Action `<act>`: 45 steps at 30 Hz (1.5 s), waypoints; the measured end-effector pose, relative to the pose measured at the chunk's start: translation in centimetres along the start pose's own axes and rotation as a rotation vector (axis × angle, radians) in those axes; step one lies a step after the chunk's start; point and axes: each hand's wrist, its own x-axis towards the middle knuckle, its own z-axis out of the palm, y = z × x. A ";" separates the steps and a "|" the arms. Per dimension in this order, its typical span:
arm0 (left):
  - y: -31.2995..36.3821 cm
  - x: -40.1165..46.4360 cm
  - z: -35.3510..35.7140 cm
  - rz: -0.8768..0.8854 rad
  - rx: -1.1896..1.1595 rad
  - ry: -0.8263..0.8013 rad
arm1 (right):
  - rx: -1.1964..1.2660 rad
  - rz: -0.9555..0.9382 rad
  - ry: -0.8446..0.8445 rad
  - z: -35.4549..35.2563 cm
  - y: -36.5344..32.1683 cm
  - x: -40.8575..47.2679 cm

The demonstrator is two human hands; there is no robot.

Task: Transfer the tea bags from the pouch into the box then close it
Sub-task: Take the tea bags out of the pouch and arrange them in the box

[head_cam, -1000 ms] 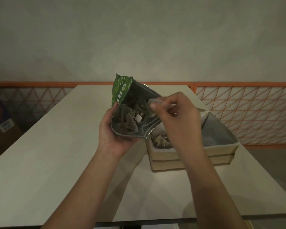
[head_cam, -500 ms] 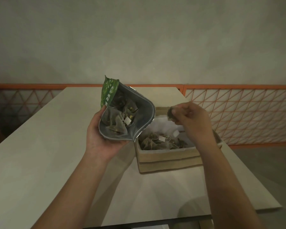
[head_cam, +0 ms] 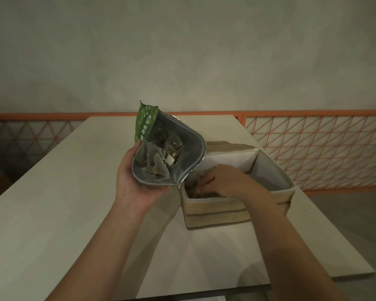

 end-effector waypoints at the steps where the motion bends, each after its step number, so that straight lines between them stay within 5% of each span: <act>1: 0.1 0.0 0.0 0.000 0.004 -0.002 | -0.060 0.052 -0.003 0.2 0.3 0.4; 4: 0.2 0.1 -0.3 0.001 0.008 0.011 | -0.223 0.184 0.059 0.3 0.7 0.8; 7: 0.3 0.2 -0.4 0.003 0.018 0.018 | -0.089 0.140 0.140 -0.6 -0.2 -0.7; 14: 0.4 0.2 -0.3 -0.010 0.040 0.027 | 0.305 -0.228 0.774 -1.6 -5.0 -4.8; 18: 0.2 0.1 0.1 0.023 0.045 0.060 | -0.048 -0.370 0.777 0.7 -8.0 -3.9; 21: 0.2 0.0 0.0 0.050 0.085 0.089 | -0.386 -0.279 0.797 2.6 -9.2 -2.2; 27: 0.4 -0.3 -0.2 0.054 0.098 0.084 | -0.448 -0.167 0.711 3.8 -10.0 -0.8; 31: 0.4 -0.1 -0.1 0.074 0.108 0.089 | -0.263 -0.261 0.776 3.6 -9.4 -1.0; 37: 0.3 0.0 0.0 0.067 0.118 0.092 | 0.473 -0.379 0.689 1.0 -8.0 -3.4; 45: 0.2 0.1 -0.3 0.030 0.052 0.021 | 0.933 -0.402 0.866 -2.4 -4.6 -5.7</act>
